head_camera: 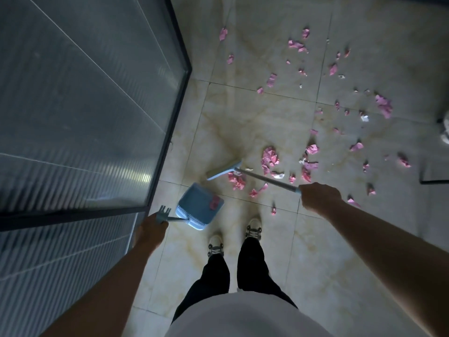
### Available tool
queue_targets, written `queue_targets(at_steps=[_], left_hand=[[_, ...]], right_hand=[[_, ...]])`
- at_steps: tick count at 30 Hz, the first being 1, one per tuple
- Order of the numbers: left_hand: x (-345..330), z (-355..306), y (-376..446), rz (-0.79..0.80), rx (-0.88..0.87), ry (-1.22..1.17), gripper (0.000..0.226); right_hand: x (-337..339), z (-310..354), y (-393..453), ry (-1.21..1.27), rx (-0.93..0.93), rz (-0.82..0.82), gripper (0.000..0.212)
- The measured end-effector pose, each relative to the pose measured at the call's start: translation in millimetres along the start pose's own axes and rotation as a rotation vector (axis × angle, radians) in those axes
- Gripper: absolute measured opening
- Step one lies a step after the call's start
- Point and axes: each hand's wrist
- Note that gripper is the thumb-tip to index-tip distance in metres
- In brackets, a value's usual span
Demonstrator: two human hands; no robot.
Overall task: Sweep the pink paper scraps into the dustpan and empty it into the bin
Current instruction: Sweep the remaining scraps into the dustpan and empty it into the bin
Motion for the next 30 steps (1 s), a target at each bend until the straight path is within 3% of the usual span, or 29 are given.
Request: queue_targets(at_steps=[6,12,16,26,30], left_hand=[[-3,9,1,0.111,-0.11,0.036,0.023],[-19,12,-2,0.189,-0.169,0.065,0.018],[-30,7,-6,0.192,-0.176,0.069,0.021],[-45,5,0,0.226,-0.23,0.117,0.014],[-50,4,-3,0.233,-0.224,0.108,0.014]], right_hand=[[-50,-20,-46,0.026,-0.1,0.068,0.039],[-103,-15,-84,0.204,-0.12,0.11,0.021],[-116,-10,-103,0.388,-0.194,0.076,0.03],[-72,-2,-26,0.921,-0.386,0.079,0.031],[-72,5,0,1.018,-0.48,0.128,0.017]])
Point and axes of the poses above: each hand's wrist, its own y-axis towards the middle knuckle, its own x-axis out of the back of the hand, z = x × y, and after that the axes turned 15 degrees about -y, right-handed
